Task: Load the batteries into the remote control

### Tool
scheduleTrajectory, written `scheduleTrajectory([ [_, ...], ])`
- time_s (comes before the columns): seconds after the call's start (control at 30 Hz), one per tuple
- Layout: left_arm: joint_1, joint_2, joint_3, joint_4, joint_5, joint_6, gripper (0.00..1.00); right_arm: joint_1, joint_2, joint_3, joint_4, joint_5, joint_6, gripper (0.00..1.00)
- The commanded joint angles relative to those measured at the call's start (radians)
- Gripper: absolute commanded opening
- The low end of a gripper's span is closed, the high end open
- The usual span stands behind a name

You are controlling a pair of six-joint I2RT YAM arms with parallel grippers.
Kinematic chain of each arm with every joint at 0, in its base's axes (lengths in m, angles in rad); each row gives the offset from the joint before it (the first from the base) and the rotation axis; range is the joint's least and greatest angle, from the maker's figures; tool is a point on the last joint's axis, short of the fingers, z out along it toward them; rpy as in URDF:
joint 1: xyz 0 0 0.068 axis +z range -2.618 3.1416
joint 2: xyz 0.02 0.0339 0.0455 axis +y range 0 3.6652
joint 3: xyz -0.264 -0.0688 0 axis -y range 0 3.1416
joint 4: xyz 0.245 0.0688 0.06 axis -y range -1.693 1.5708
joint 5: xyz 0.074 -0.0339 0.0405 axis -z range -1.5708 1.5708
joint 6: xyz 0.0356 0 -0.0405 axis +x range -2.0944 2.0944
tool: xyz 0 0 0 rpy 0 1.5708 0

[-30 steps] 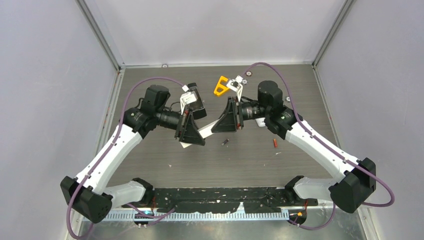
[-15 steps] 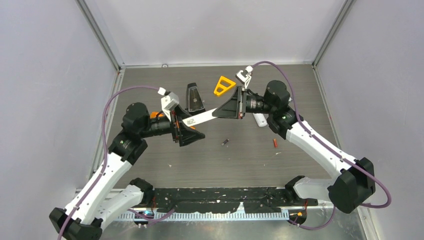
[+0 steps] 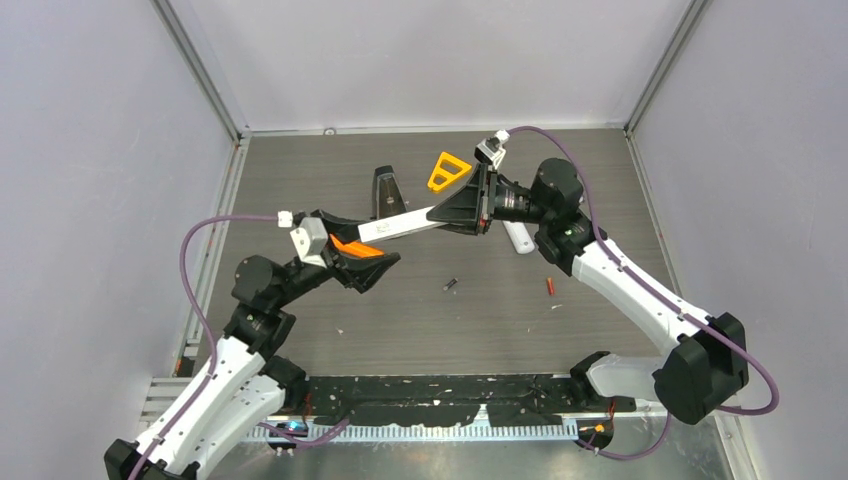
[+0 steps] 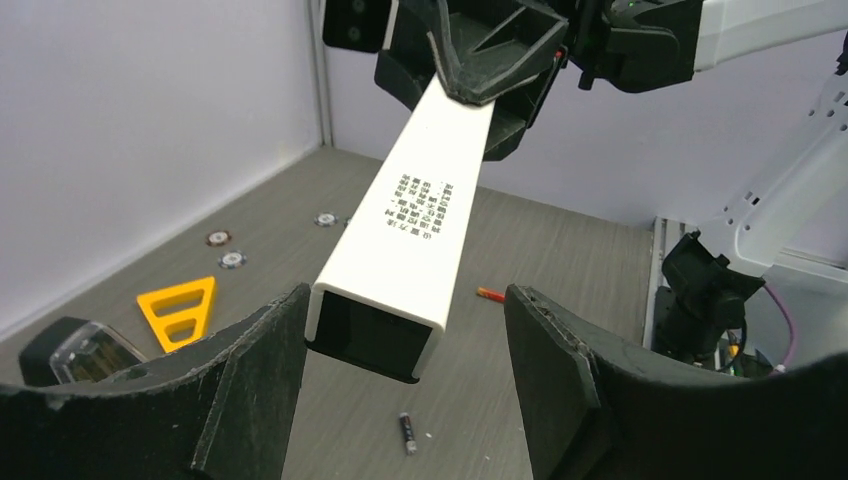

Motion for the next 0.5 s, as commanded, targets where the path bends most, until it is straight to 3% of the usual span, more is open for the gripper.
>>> scheduleTrajectory([
  [0.0, 0.000, -0.039, -0.005, 0.166, -0.033, 0.044, 0.72, 0.000, -0.009, 0.026, 0.099, -0.038, 0.066, 0.05],
  [0.27, 0.000, -0.051, 0.007, 0.183, -0.013, 0.031, 0.73, -0.001, -0.010, 0.016, 0.112, -0.064, 0.096, 0.05],
  [0.47, 0.000, -0.021, 0.007, 0.192, -0.012, 0.009, 0.61, 0.000, 0.005, -0.006, 0.221, -0.064, 0.174, 0.05],
])
